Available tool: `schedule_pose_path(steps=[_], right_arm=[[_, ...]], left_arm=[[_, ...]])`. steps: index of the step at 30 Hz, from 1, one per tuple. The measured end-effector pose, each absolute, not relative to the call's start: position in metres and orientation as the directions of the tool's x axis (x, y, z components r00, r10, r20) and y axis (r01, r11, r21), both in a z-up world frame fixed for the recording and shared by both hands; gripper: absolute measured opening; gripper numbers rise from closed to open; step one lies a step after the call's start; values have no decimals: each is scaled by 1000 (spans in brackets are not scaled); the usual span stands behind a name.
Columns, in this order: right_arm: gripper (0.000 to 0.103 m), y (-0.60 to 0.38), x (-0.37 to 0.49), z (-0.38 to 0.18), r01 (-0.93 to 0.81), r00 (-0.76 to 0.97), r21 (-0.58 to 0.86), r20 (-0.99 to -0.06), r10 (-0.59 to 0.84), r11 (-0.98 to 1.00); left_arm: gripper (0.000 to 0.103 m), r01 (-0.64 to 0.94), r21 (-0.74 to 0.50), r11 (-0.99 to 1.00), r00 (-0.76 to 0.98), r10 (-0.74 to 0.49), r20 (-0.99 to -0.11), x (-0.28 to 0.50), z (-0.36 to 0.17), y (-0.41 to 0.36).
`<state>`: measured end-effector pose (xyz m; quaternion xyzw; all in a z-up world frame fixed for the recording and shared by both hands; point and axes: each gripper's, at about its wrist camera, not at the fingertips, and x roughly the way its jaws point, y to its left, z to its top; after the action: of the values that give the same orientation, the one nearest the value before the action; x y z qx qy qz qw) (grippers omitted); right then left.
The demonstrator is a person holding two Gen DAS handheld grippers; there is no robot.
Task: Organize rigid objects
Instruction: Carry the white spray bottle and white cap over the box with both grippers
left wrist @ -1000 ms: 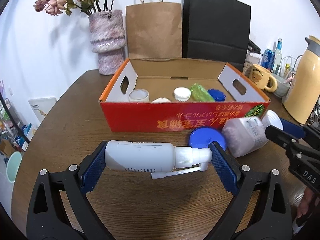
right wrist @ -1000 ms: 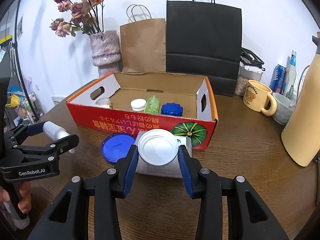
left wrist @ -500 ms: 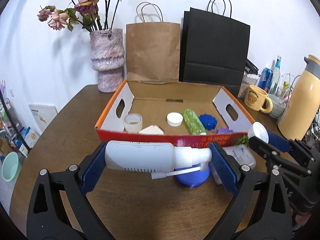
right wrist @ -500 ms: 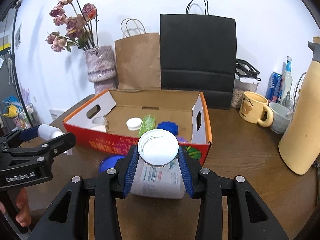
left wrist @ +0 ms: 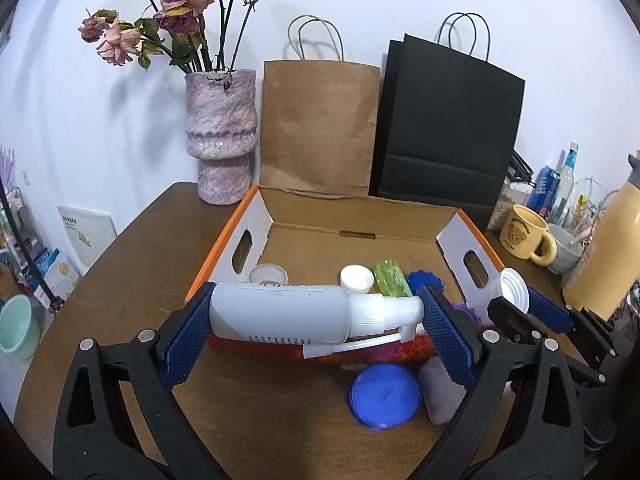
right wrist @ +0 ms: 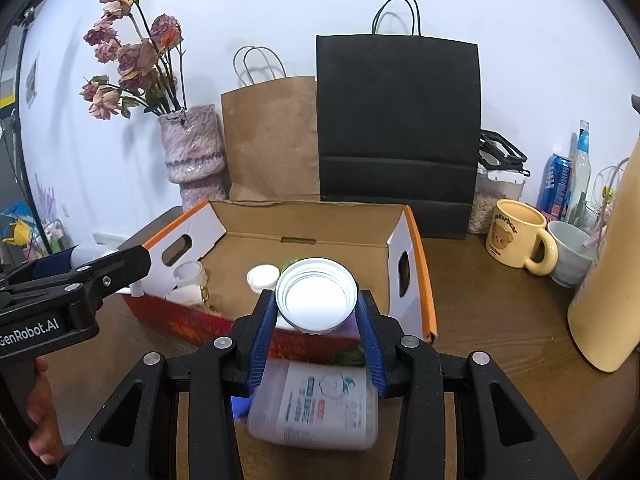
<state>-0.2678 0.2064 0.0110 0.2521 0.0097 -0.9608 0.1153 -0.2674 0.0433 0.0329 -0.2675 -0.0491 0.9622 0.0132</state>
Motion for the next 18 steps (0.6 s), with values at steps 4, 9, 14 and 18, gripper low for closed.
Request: schedule_pose_path(steps=[4,9,14,18], right_arm=[[45,202,-278,11,231,-846,39,-485,-221,-972],[45,197,-293,10,236,-844,35,-488,-223,-971],[45,194,-306,11,238,-846,28,-486,-222,-971],[45,192,-318,9,240,-843,23,-491,-221,-970]], left_arm=[[96,8,-108,-994,-860,48,-508,-279,34,41],[96,11,-103,-995,-860,43,-509,-293,33,41],[96,12,-94,-995,-864,37,-502,-306,34,41],[96,15,-91,-996,-866,32,-498,-318,34,41]])
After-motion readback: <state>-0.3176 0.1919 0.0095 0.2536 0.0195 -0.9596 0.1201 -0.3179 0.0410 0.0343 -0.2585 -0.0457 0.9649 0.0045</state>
